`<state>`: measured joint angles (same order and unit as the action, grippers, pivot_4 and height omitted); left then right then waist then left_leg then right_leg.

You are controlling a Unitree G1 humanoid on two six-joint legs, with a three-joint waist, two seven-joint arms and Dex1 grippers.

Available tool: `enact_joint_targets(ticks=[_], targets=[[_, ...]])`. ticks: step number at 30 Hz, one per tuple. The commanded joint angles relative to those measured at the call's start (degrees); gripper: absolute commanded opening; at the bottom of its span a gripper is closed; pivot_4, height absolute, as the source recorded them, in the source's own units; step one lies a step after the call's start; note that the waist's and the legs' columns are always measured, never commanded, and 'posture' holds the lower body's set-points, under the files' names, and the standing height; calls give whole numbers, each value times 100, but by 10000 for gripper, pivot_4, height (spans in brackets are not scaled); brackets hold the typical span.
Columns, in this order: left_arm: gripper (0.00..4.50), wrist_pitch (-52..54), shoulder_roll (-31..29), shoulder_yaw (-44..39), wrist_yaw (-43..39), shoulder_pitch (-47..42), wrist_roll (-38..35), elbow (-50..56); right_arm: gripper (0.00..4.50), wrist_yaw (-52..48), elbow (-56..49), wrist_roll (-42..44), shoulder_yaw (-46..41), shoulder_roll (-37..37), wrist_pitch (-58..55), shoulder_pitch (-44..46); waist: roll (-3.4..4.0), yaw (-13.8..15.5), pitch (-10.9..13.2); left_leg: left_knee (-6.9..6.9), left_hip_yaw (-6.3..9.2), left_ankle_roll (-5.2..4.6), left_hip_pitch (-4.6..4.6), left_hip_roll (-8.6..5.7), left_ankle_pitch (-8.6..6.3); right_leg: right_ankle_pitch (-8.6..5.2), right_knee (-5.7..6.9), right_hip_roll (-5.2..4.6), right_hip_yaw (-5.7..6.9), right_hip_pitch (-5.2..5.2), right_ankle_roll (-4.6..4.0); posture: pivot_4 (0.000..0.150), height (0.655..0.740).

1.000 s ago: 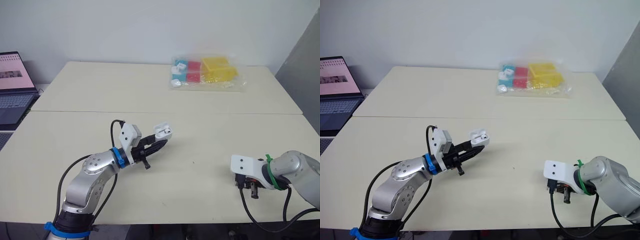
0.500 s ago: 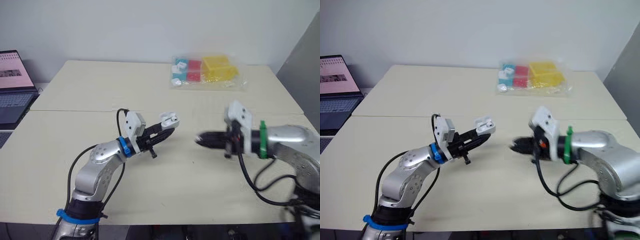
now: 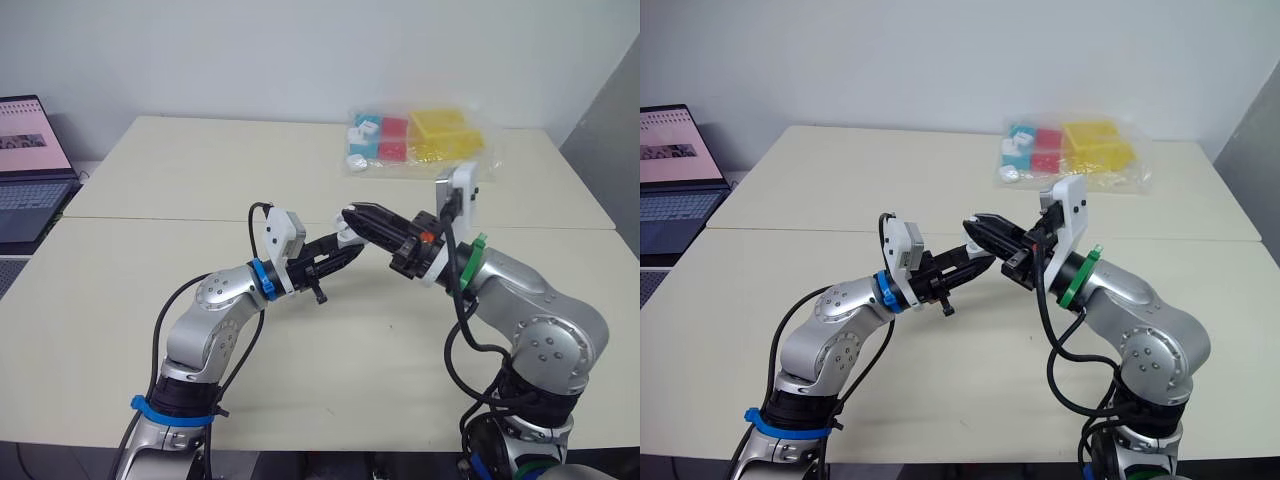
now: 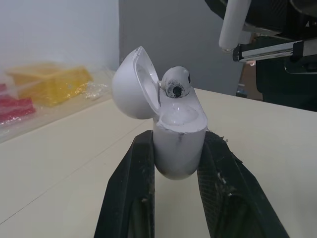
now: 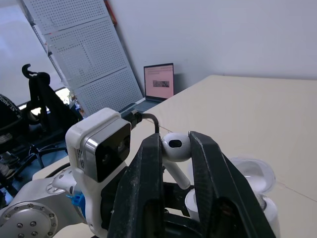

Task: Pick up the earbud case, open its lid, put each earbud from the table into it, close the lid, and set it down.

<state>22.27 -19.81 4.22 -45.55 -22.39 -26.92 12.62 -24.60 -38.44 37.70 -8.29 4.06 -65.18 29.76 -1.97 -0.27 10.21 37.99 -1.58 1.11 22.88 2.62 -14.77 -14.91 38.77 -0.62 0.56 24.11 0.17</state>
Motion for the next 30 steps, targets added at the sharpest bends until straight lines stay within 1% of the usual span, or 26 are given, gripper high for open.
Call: enact_joint_targets(ticks=[1,5,13,22,30], targets=[[8000,56,12,-92,-5,-177,-163,124,4139,89,119,-226,380,32,741,-90,0,-3,0,0,1,0,0,0,0,-8,0,6,0,0,13,1500,7400],[8000,148,-13,-129,-15,-244,-222,112,4139,106,332,-496,771,123,1356,-252,0,-10,0,0,4,0,-4,7,0,-14,5,15,-1,0,22,1500,7400],[8000,232,-36,-176,5,-273,-294,132,4139,107,544,-596,1065,309,1920,-445,0,-15,0,0,1,0,-3,6,0,-14,4,14,-3,1,22,1500,7400],[8000,321,-29,-230,35,-262,-346,135,4139,195,595,-437,1001,341,2070,-461,0,-13,0,0,2,0,-4,7,0,-14,5,14,-2,1,22,1500,7400],[8000,362,14,-254,56,-309,-388,143,4139,214,584,-377,1161,420,2070,-532,0,-14,0,0,0,0,-3,7,0,-14,2,13,-3,1,22,1500,7400]])
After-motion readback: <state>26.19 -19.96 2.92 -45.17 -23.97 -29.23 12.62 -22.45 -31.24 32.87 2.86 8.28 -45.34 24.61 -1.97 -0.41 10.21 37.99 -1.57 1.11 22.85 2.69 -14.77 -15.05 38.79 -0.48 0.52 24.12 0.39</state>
